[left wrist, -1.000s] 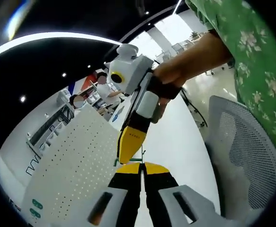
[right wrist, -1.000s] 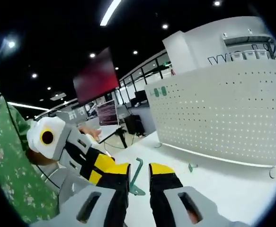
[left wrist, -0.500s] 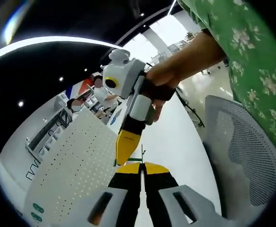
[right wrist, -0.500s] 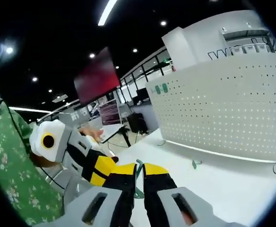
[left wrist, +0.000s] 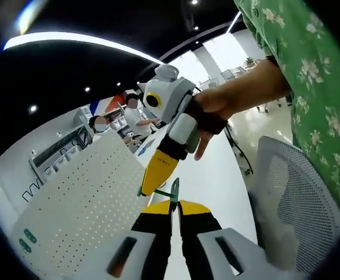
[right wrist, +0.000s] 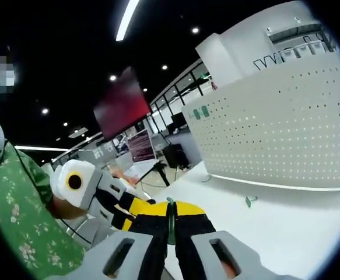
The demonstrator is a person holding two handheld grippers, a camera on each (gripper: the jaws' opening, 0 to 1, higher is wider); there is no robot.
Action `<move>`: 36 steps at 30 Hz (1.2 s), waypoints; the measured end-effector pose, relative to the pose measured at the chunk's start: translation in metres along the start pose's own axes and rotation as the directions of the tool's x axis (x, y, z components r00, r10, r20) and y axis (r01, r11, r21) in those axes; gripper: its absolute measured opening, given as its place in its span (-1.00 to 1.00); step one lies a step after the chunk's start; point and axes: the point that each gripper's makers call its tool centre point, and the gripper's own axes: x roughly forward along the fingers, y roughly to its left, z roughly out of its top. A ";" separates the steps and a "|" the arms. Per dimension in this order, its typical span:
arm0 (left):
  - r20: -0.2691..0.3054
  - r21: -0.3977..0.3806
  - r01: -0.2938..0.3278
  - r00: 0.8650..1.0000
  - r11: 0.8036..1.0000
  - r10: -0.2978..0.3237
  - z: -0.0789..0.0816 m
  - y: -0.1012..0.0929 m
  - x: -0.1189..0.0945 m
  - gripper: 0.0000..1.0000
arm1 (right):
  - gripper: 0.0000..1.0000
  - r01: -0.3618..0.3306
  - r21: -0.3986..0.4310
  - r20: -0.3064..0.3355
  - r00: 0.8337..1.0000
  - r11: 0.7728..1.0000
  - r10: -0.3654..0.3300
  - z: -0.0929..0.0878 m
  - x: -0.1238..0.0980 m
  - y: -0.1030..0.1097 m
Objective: Insert the hook assembly into the mounting plate slot until the hook locks in place.
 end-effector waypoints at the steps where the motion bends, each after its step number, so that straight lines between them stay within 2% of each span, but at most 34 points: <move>1: 0.000 -0.004 -0.003 1.000 1.000 0.003 -0.001 0.000 0.000 -0.91 | -0.98 0.000 0.000 0.001 1.000 1.000 0.000 0.000 0.000 0.000; 5: 0.010 -0.063 -0.002 1.000 0.998 0.003 -0.003 0.002 0.000 -0.85 | -0.99 0.000 -0.004 0.003 1.000 1.000 0.000 0.000 0.000 0.000; 7: 0.034 -0.143 0.002 0.999 0.990 0.003 -0.002 0.003 -0.001 -0.78 | -0.99 0.002 -0.006 0.006 1.000 1.000 -0.002 0.001 -0.001 -0.001; 9: 0.054 -0.237 0.010 0.999 0.971 0.003 -0.002 0.006 -0.002 -0.72 | -0.99 0.003 -0.007 0.008 1.000 1.000 -0.003 0.001 -0.001 -0.002; 12: 0.068 -0.391 0.031 0.998 0.920 -0.005 -0.005 0.009 -0.002 -0.64 | -0.98 0.003 -0.006 0.011 1.000 1.000 -0.003 0.001 -0.001 -0.002; 14: 0.090 -0.557 0.078 0.995 0.827 -0.034 -0.010 0.007 -0.001 -0.59 | -0.98 0.000 -0.006 0.013 1.000 1.000 0.000 0.002 -0.001 -0.002; 16: 0.134 -0.650 0.114 0.990 0.751 -0.034 -0.010 0.008 -0.001 -0.58 | -0.98 -0.004 -0.007 0.014 1.000 1.000 0.004 0.002 -0.001 0.000; 19: 0.196 -0.745 0.165 0.980 0.646 -0.026 -0.008 0.011 -0.003 -0.57 | -0.98 -0.016 -0.015 0.015 1.000 1.000 0.016 0.002 0.000 0.003; 20: 0.222 -0.778 0.192 0.975 0.598 -0.025 -0.007 0.013 -0.004 -0.57 | -0.98 -0.022 -0.020 0.018 1.000 1.000 0.023 0.003 0.000 0.005; 21: 0.239 -0.787 0.208 0.971 0.581 -0.023 -0.006 0.013 -0.005 -0.59 | -0.98 -0.028 -0.022 0.022 0.999 0.999 0.028 0.004 0.000 0.006; 23: 0.263 -0.777 0.230 0.964 0.586 -0.030 -0.006 0.013 -0.006 -0.61 | -0.98 -0.035 -0.026 0.027 0.999 0.999 0.036 0.005 0.000 0.007; 25: 0.268 -0.778 0.238 0.963 0.581 -0.036 -0.007 0.013 -0.006 -0.59 | -0.98 -0.049 -0.028 0.033 0.998 0.998 0.050 0.007 0.001 0.010; 27: 0.272 -0.785 0.247 0.961 0.568 -0.041 -0.008 0.012 -0.006 -0.56 | -0.98 -0.070 -0.021 0.042 0.997 0.997 0.071 0.009 0.001 0.014; 36: 0.320 -0.784 0.282 0.947 0.553 -0.030 0.001 0.013 -0.006 -0.60 | -0.98 -0.087 -0.024 0.057 0.994 0.996 0.088 0.013 0.002 0.019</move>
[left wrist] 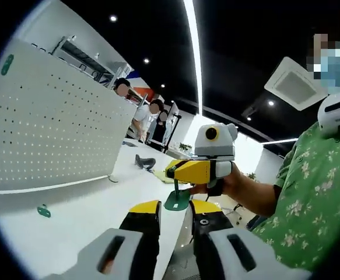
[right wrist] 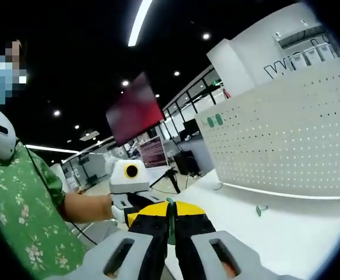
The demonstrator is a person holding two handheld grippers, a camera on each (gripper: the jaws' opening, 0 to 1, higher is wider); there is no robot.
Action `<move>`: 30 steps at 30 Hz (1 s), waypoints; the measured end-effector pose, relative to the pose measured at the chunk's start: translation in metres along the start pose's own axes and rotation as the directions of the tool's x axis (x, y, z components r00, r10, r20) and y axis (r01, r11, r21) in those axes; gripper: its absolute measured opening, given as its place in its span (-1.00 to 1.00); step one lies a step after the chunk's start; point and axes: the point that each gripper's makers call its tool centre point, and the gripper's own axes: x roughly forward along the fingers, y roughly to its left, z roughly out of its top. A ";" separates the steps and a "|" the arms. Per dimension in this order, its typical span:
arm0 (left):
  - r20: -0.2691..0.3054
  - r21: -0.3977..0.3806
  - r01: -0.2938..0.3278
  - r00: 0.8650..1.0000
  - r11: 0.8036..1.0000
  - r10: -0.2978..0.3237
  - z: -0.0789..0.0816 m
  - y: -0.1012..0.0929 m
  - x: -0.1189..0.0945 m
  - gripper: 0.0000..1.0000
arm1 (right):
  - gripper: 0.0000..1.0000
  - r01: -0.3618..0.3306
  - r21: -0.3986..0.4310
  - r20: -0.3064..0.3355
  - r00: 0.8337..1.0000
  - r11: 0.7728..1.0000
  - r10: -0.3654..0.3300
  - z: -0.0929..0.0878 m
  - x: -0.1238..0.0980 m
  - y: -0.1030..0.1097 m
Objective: Insert the hook assembly into the mounting plate slot until the hook locks in place.
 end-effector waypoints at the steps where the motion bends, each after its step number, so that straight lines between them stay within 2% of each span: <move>1: 0.003 0.002 0.004 1.000 1.000 -0.004 0.001 -0.001 0.001 -0.60 | -0.98 0.000 -0.001 0.001 1.000 1.000 0.000 0.000 0.000 0.000; 9: 0.014 0.014 0.015 1.000 1.000 -0.015 0.004 -0.004 0.002 -0.64 | -0.98 -0.003 -0.007 0.013 1.000 1.000 0.003 0.003 -0.001 0.002; 16: 0.022 0.073 0.014 1.000 0.997 -0.016 0.007 -0.007 0.001 -0.65 | -0.98 -0.010 -0.021 0.021 1.000 1.000 0.011 0.007 -0.002 0.004; 20: -0.016 0.149 0.001 1.000 0.989 0.002 0.005 -0.006 0.001 -0.66 | -0.97 -0.016 -0.055 0.000 1.000 0.998 0.016 0.004 -0.002 0.006; 30: -0.076 0.214 0.021 0.997 0.977 -0.005 0.001 -0.008 -0.003 -0.66 | -0.97 -0.038 -0.115 -0.066 0.997 0.993 0.031 -0.001 -0.004 0.011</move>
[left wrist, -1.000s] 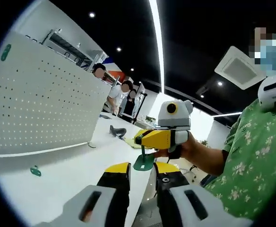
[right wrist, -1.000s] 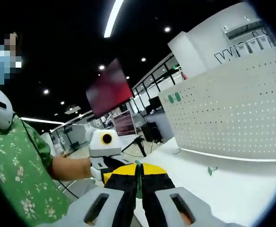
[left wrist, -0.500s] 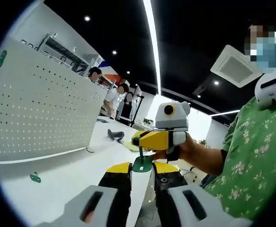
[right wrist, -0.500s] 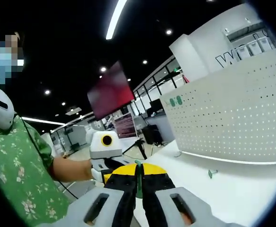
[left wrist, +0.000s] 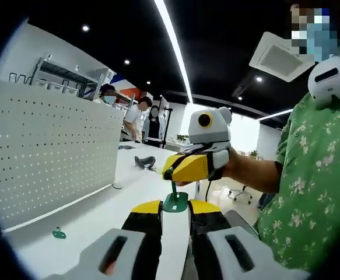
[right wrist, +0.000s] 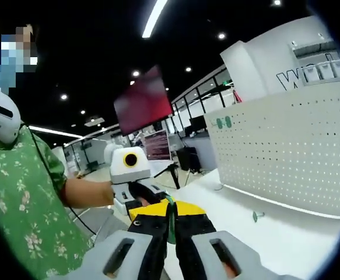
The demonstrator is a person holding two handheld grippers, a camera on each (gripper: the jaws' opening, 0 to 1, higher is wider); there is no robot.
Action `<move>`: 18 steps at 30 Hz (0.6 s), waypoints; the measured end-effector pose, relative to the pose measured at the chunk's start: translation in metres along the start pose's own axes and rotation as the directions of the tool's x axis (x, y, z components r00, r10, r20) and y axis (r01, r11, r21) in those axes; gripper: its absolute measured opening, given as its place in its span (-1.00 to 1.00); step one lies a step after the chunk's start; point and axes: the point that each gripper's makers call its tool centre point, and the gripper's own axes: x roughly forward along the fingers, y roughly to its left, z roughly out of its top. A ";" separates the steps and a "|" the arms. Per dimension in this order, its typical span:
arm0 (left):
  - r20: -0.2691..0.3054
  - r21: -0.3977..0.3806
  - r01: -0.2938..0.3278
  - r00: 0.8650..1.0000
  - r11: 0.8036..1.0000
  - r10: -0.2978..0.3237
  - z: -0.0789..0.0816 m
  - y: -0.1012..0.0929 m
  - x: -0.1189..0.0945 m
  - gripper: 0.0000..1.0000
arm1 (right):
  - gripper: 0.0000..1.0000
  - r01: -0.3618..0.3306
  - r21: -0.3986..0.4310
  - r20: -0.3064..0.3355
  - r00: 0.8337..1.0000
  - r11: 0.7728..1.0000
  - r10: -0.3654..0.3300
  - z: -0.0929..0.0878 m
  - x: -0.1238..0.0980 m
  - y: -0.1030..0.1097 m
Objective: Insert the hook assembly into the mounting plate slot until the hook locks in place.
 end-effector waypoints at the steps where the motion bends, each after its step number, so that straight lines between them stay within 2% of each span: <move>1: -0.004 0.004 0.002 1.000 1.000 -0.002 0.000 0.000 0.000 -0.66 | -0.97 -0.002 -0.001 -0.004 1.000 1.000 0.002 -0.001 0.000 0.000; 11: -0.065 0.036 0.065 0.996 0.997 -0.062 -0.007 -0.011 -0.002 -0.67 | -0.97 -0.057 -0.030 -0.089 0.995 0.998 0.054 -0.012 -0.008 0.009; 18: -0.113 0.065 0.115 0.988 0.991 -0.108 -0.011 -0.019 -0.002 -0.67 | -0.97 -0.117 -0.042 -0.163 0.981 0.992 0.109 -0.019 -0.014 0.017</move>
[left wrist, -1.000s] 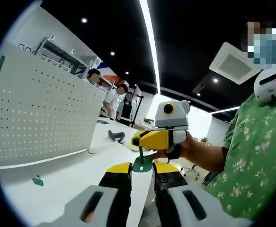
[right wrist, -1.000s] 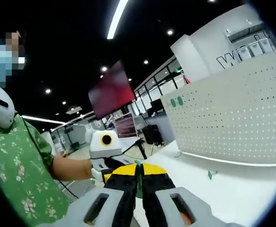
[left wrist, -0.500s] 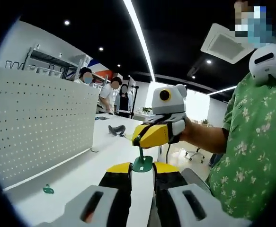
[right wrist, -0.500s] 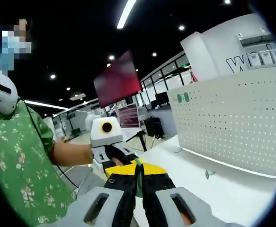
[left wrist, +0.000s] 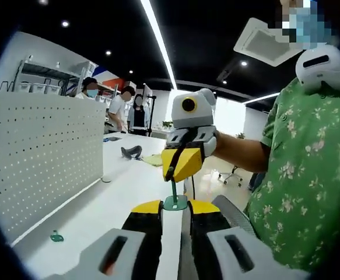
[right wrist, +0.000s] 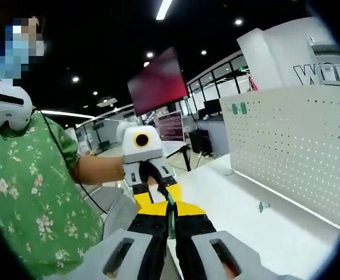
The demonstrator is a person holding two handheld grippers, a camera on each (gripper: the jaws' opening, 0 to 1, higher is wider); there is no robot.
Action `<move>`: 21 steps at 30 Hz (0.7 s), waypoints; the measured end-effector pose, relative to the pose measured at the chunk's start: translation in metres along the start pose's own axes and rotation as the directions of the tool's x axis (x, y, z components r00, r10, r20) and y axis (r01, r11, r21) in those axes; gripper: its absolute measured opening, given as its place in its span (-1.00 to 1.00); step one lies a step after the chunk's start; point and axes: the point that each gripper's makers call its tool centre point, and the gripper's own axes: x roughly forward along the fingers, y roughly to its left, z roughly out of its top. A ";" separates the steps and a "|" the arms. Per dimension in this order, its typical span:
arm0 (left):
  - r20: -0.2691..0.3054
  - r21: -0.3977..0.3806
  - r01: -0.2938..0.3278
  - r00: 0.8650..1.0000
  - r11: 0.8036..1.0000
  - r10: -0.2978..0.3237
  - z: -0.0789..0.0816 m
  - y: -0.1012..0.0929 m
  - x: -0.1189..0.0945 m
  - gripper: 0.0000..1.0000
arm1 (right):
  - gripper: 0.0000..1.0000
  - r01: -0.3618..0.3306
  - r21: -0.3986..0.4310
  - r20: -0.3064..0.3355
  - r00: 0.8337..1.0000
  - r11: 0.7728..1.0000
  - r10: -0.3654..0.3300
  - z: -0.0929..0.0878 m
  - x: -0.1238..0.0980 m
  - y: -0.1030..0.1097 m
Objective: Insert the hook assembly into the mounting plate slot until the hook locks in place.
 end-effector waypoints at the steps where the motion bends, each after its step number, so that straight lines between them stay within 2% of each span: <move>1: -0.008 0.002 0.009 1.000 1.000 -0.009 -0.001 -0.001 0.000 -0.67 | -0.97 -0.015 0.001 -0.017 1.000 1.000 0.015 -0.002 0.000 0.002; 10: -0.047 0.011 0.037 0.998 0.999 -0.036 -0.006 -0.006 0.003 -0.68 | -0.97 -0.066 -0.017 -0.119 0.991 0.998 0.064 -0.010 -0.001 0.005; 21: -0.085 0.038 0.045 0.996 0.998 -0.042 -0.004 -0.003 0.004 -0.68 | -0.96 -0.107 -0.041 -0.234 0.968 0.993 0.094 -0.015 -0.003 0.002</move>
